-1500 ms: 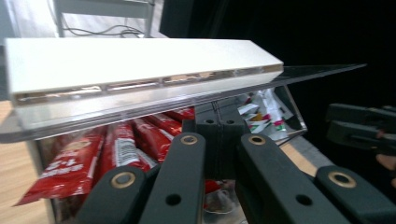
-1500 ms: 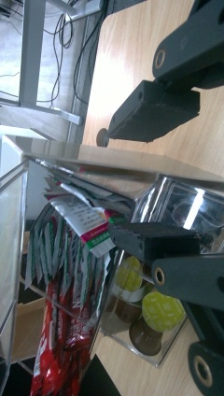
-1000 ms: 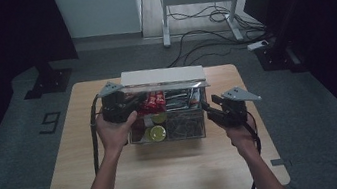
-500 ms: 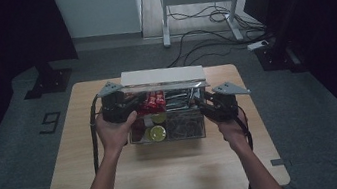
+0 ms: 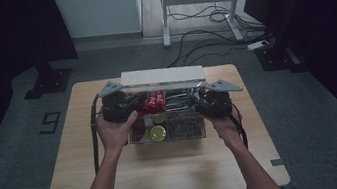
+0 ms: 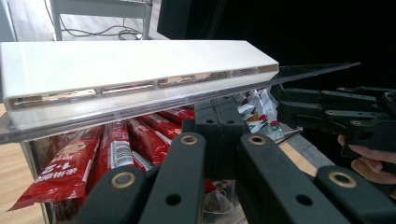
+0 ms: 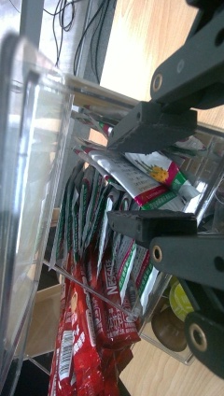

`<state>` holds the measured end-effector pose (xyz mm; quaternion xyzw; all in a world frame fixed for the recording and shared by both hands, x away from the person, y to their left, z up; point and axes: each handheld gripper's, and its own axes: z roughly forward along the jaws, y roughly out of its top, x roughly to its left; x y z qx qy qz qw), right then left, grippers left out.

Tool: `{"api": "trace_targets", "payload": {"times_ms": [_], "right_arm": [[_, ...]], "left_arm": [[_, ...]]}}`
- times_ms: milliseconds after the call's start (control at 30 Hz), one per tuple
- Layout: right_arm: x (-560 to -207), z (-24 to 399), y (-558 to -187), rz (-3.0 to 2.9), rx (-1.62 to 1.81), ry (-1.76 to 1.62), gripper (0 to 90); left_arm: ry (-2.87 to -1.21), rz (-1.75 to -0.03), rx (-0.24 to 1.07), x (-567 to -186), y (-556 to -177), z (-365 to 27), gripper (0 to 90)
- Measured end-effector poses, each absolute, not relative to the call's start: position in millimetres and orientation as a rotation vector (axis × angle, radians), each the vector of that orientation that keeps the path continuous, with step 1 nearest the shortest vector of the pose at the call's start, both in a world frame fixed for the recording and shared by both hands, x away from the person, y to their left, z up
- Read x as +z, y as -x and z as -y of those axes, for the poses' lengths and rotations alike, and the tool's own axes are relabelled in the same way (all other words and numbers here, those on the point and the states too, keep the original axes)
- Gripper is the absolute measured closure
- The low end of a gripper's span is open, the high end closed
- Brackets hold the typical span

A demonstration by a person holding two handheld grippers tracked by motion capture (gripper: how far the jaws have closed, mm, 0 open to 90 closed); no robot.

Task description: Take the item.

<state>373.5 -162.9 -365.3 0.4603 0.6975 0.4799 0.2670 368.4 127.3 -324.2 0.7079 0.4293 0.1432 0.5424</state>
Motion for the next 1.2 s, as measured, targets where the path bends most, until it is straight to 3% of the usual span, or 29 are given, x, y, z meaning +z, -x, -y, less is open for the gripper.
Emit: {"api": "trace_targets", "payload": {"times_ms": [1200], "right_arm": [[-375.2,145.0,-389.8,-1.879,1.157,-1.26,62.3]], "left_arm": [[-1.684,-1.015,0.338,-324.9,-368.3,-125.1,90.0]]}}
